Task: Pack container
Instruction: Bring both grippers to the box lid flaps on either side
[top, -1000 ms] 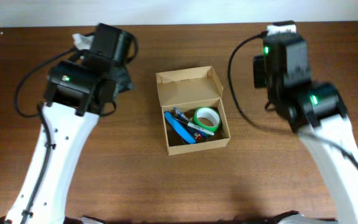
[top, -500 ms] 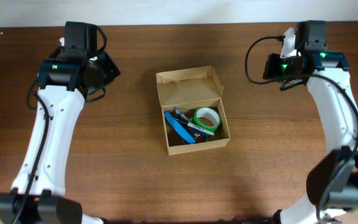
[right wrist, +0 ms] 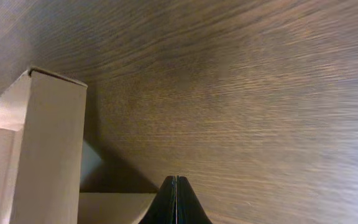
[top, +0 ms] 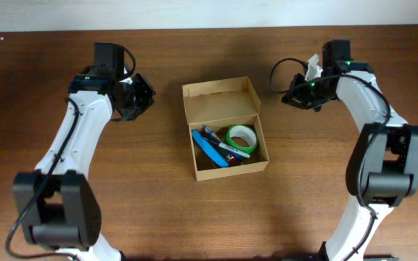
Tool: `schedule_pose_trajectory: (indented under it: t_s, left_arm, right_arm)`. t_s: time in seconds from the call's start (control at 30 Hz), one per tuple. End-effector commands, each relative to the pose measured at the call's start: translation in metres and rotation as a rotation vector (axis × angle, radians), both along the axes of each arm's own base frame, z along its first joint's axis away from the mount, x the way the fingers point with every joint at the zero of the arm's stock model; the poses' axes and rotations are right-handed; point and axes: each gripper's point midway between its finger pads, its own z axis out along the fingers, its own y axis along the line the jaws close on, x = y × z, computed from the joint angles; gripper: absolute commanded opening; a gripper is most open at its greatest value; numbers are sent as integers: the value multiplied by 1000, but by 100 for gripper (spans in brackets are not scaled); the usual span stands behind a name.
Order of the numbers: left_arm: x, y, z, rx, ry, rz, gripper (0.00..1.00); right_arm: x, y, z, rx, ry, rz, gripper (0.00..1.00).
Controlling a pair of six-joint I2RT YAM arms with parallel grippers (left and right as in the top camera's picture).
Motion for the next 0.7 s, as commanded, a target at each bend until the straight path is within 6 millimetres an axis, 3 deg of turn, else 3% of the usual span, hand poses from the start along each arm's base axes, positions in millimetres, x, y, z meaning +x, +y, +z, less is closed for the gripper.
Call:
schedule_pose_trajectory:
  t_s: [0.0, 0.3, 0.47, 0.67]
  left_arm:
    - [-3, -14, -28, -108, 103, 15, 2]
    - [9, -36, -73, -262, 196, 43, 2]
    - [16, -45, -80, -315, 199, 53, 2]
    - [15, -65, -93, -371, 239, 40, 2]
  right_arm:
    - [6, 16, 8, 104, 6, -11, 4]
    - [12, 44, 5, 115, -7, 14, 3]
    - [15, 55, 0, 127, -3, 5, 3]
    - [11, 66, -20, 137, 48, 15, 3]
